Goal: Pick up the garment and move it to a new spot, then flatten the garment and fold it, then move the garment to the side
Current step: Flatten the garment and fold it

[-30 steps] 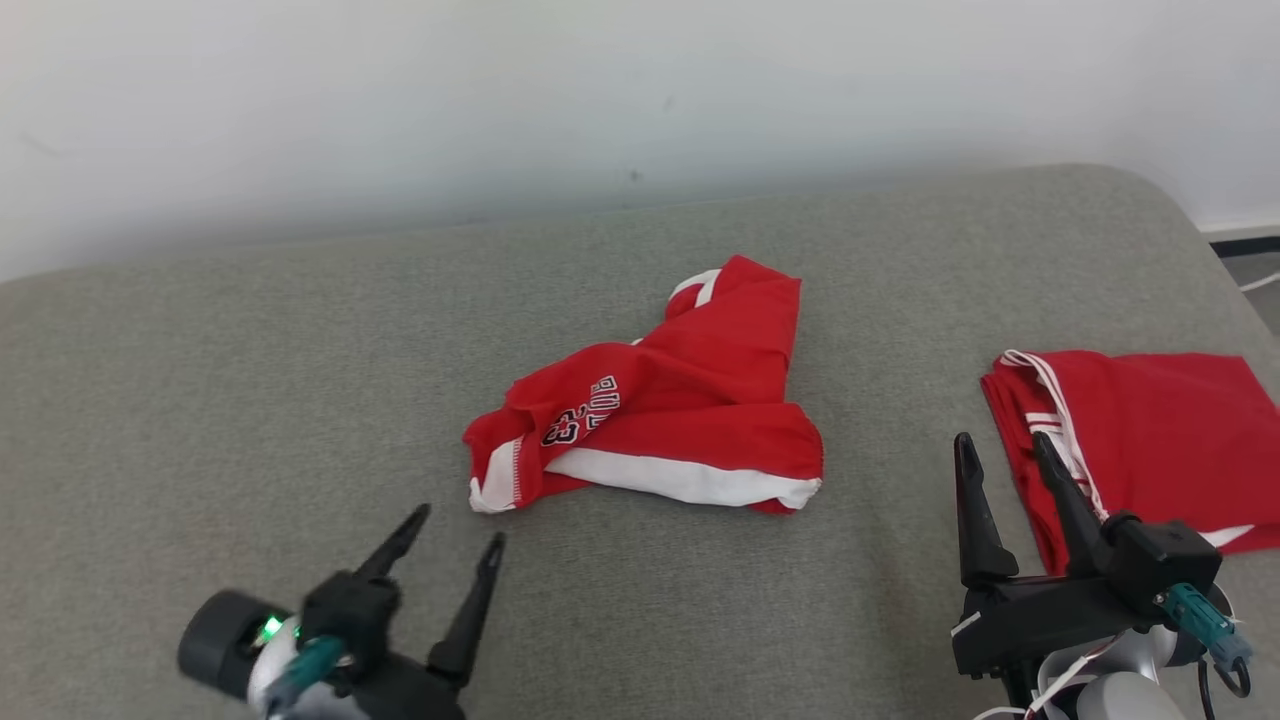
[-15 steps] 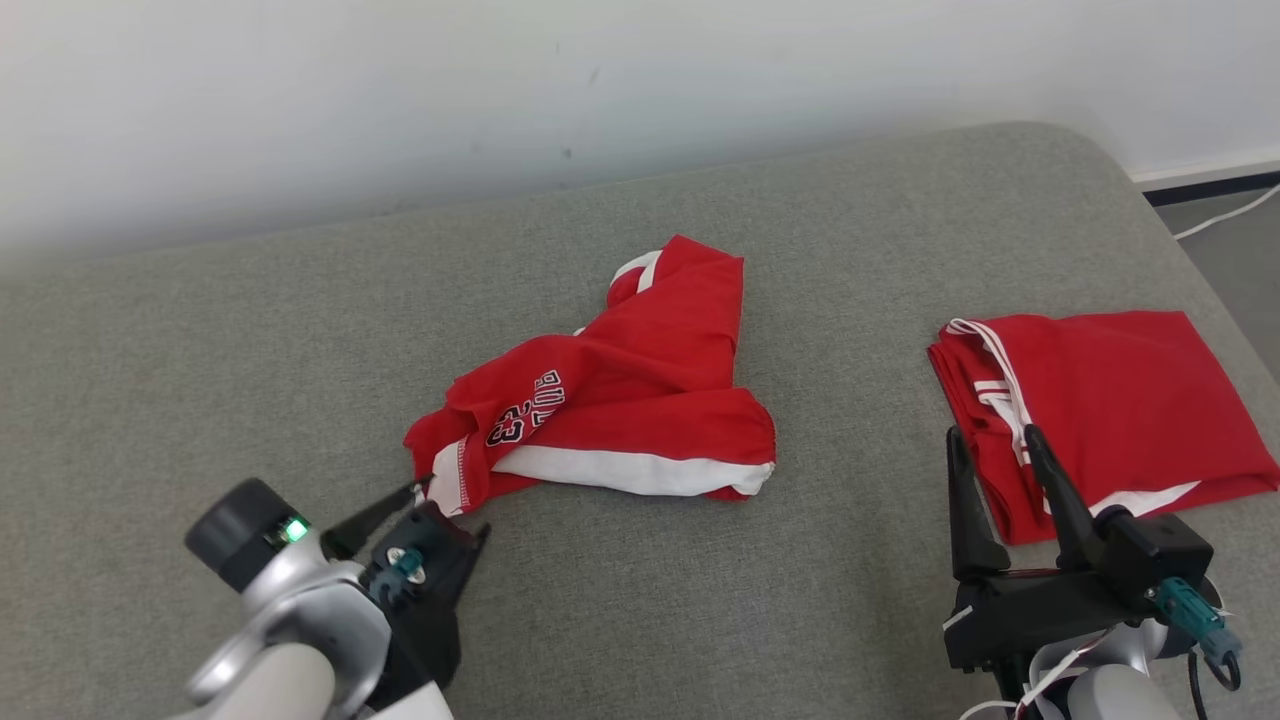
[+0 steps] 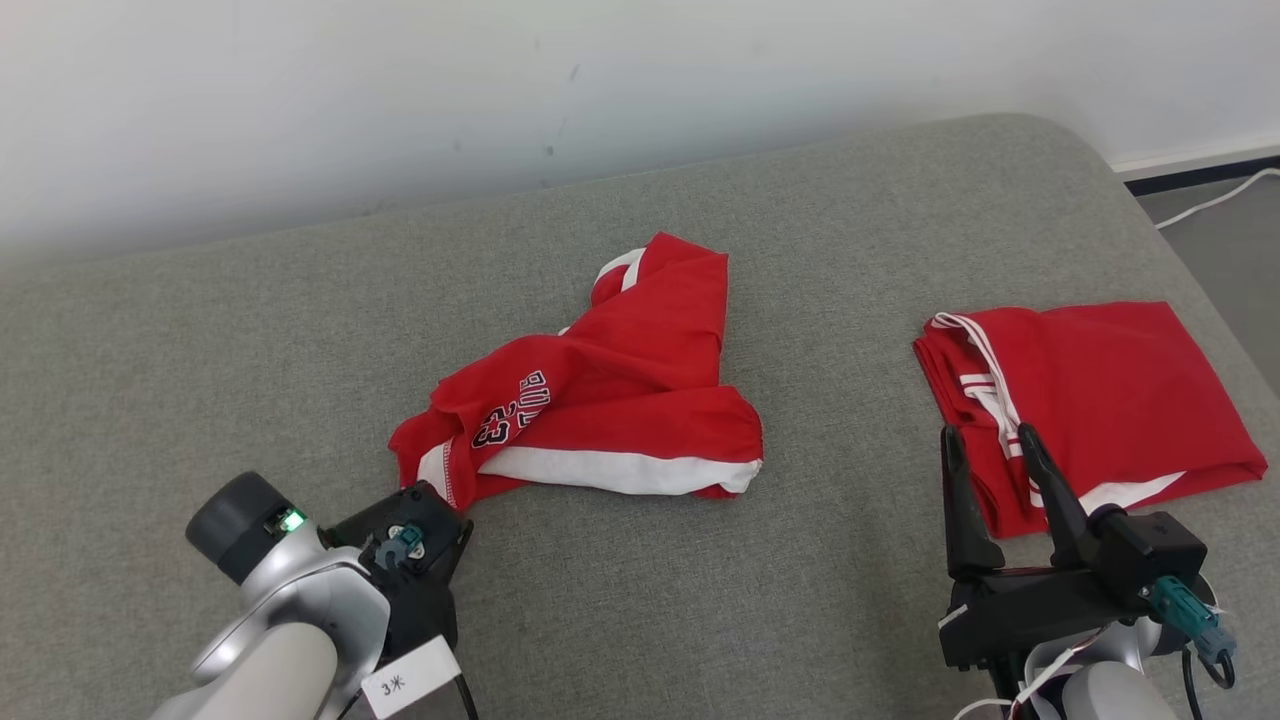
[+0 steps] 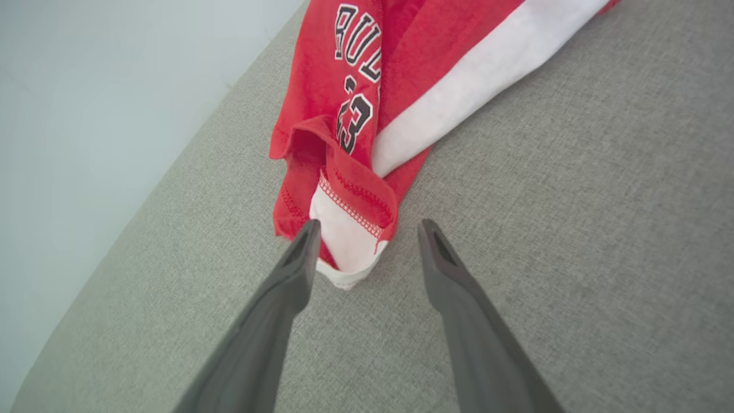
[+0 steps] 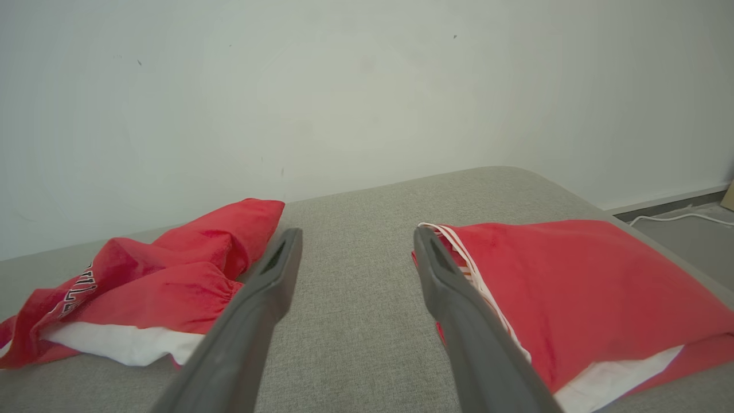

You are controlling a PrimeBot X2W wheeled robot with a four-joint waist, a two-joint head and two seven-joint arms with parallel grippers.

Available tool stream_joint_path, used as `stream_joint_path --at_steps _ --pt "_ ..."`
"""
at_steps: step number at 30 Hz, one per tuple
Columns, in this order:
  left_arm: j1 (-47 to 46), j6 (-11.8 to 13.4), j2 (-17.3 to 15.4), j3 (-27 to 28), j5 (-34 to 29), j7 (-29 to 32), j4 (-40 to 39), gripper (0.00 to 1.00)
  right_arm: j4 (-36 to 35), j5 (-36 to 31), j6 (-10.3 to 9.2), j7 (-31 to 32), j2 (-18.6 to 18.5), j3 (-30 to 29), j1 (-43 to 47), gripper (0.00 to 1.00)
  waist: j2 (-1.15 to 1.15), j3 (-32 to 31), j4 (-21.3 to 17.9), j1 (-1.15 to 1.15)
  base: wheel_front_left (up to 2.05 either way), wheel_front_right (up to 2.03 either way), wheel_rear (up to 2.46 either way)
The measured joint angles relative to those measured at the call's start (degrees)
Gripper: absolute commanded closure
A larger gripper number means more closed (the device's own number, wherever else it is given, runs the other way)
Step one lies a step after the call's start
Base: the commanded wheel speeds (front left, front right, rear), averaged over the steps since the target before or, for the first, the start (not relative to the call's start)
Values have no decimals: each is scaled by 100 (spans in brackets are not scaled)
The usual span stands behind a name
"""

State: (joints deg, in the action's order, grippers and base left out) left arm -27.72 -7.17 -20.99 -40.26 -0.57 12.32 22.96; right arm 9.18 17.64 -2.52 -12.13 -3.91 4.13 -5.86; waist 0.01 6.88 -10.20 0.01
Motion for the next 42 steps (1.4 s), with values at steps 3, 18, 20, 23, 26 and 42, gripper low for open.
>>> stream_joint_path --at_steps 3,18,20,23,26,42 --pt "-62 -22 18 -41 141 4 165 50 4 0 1 0 1 19 -22 0 0 4 3 0 0 0 0" --pt "-342 -42 13 -212 315 35 643 51 8 0 53 -31 -4 62 -62 0 0 106 0 0 0 0 0" --pt "-361 -42 15 -227 408 35 732 56 13 0 53 -31 -4 65 -63 0 0 123 -1 0 0 0 0" --pt "-424 -42 21 -237 512 51 815 75 16 0 53 -32 -3 85 -66 0 0 142 -2 0 0 0 0" --pt "-452 -42 55 -216 583 51 888 100 19 -1 53 -33 -4 91 -68 0 0 161 -3 -1 0 0 0" --pt "-553 -42 211 -294 817 2 1109 100 467 24 561 1077 -62 923 -127 0 0 174 94 -1 0 0 0"
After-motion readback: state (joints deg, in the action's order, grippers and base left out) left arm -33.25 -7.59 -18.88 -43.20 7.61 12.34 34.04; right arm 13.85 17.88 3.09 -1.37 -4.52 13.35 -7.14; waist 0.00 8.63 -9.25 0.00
